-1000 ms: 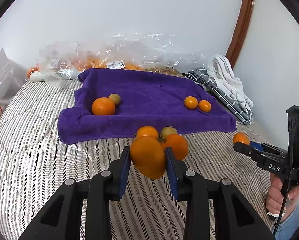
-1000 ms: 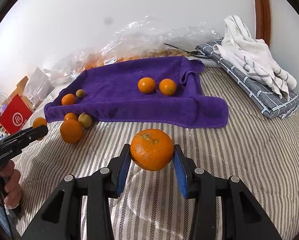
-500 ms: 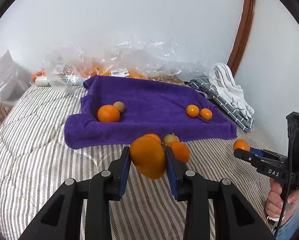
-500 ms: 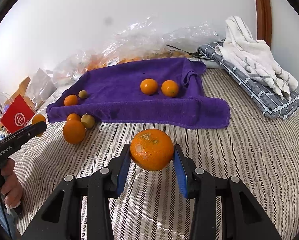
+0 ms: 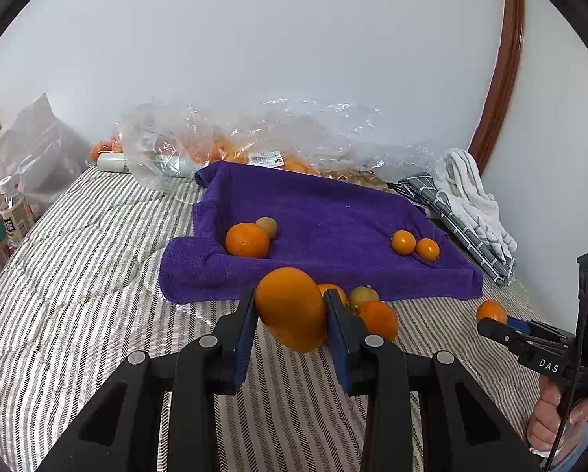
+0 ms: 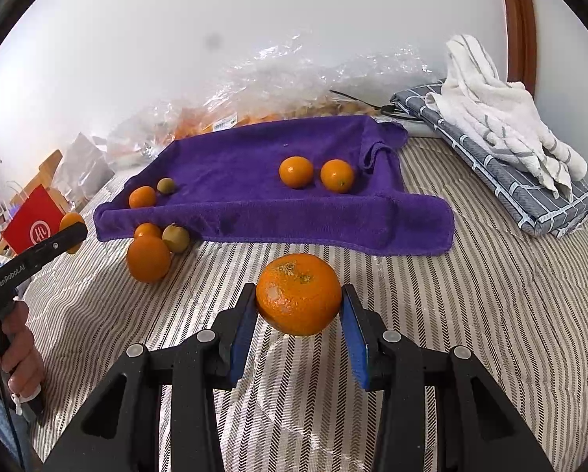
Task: Organize fruits
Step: 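Grasp a large orange with the left gripper while the right holds the navel orange, then carry both held oranges over the purple towel, then open the right gripper over the towel while the left releases its orange too, then withdraw both open grippers from the towel toward the fruit pile, then grasp a large orange with the right gripper while the left grasps a small red fruit, then lift both held fruits and carry them over the purple towel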
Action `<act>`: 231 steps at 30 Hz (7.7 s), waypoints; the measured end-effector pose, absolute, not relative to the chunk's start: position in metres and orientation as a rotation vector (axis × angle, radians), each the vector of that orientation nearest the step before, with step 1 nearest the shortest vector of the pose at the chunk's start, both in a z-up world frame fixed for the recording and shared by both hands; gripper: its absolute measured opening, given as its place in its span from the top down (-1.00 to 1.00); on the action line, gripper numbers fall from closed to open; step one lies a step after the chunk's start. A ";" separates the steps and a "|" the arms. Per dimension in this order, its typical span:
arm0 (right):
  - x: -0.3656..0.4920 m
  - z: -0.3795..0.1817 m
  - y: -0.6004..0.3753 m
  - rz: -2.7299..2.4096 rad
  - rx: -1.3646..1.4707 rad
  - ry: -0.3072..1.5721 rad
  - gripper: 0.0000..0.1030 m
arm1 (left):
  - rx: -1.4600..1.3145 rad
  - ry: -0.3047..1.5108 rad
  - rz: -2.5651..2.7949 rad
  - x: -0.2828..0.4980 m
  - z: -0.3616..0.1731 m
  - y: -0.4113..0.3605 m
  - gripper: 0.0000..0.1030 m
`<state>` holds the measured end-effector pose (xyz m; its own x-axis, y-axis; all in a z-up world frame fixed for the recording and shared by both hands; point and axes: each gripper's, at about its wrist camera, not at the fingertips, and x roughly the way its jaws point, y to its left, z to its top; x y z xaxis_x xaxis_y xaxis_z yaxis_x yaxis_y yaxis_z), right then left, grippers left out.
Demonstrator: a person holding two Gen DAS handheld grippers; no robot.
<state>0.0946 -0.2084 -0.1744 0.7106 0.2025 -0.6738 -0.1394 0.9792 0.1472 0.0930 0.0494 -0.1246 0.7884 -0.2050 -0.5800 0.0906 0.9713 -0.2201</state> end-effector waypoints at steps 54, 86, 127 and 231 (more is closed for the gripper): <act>0.232 -0.056 -0.207 0.289 0.104 0.575 0.19 | -0.179 0.583 -0.089 0.213 -0.052 0.057 0.37; 0.299 -0.168 -0.225 0.235 0.177 0.885 0.17 | -0.120 0.810 -0.065 0.284 -0.146 0.053 0.37; 0.139 -0.160 -0.089 0.438 -0.040 0.838 -0.10 | -0.185 0.752 -0.049 0.125 -0.136 0.088 0.04; 0.147 -0.180 -0.186 0.361 0.063 0.806 0.19 | -0.186 0.735 -0.261 0.133 -0.137 0.041 0.58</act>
<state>0.1468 -0.1860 -0.1798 0.6347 0.3391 -0.6944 -0.2918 0.9372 0.1909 0.1326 0.0409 -0.1365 0.7115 -0.2987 -0.6360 0.1688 0.9513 -0.2579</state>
